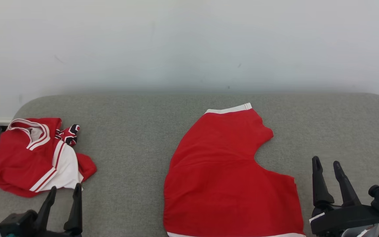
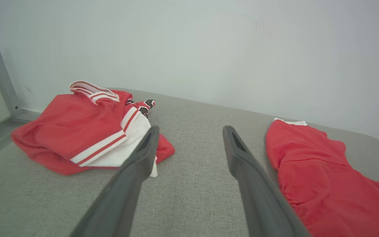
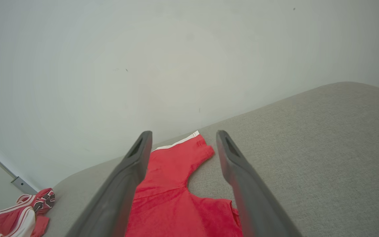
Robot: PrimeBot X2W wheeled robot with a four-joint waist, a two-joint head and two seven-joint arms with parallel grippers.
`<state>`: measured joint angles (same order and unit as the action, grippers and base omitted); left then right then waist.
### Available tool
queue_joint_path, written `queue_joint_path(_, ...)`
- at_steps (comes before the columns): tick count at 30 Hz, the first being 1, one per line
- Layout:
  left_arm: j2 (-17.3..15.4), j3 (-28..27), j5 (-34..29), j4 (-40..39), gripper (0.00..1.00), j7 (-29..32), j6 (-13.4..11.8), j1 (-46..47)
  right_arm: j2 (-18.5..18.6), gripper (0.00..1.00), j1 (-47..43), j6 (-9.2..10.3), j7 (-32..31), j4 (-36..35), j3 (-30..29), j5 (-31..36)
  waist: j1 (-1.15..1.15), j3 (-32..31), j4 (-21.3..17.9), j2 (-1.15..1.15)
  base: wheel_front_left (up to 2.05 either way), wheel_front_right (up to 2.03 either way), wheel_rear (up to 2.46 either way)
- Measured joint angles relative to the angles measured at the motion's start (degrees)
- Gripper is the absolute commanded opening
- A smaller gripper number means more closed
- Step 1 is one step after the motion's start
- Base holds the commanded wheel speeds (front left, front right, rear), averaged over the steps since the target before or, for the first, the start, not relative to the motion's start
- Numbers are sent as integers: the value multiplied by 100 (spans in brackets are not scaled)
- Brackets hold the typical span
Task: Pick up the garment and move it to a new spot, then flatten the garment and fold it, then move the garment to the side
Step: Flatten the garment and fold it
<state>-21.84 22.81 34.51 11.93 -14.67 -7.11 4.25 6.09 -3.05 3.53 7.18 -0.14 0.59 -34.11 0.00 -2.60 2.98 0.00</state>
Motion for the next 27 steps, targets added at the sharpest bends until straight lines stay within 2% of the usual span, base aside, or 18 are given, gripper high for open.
queue_joint_path(4, 82, -240, -233, -93, 100, 0, 0, -229, -21, 100, 7, -2, 118, 194, 64, 4, 0, -43, 106, 0, 0, 0, 0)
queue_joint_path(10, 207, -240, -522, -357, 100, 0, 0, -609, -19, 100, 12, -44, 245, 405, 186, 130, 0, -92, 203, 0, 0, 0, 0)
queue_joint_path(27, 244, -325, -939, -815, 100, 16, 0, -896, -48, 100, 19, -138, 445, 691, 180, 155, 1, -65, 119, 0, 0, 0, 0)
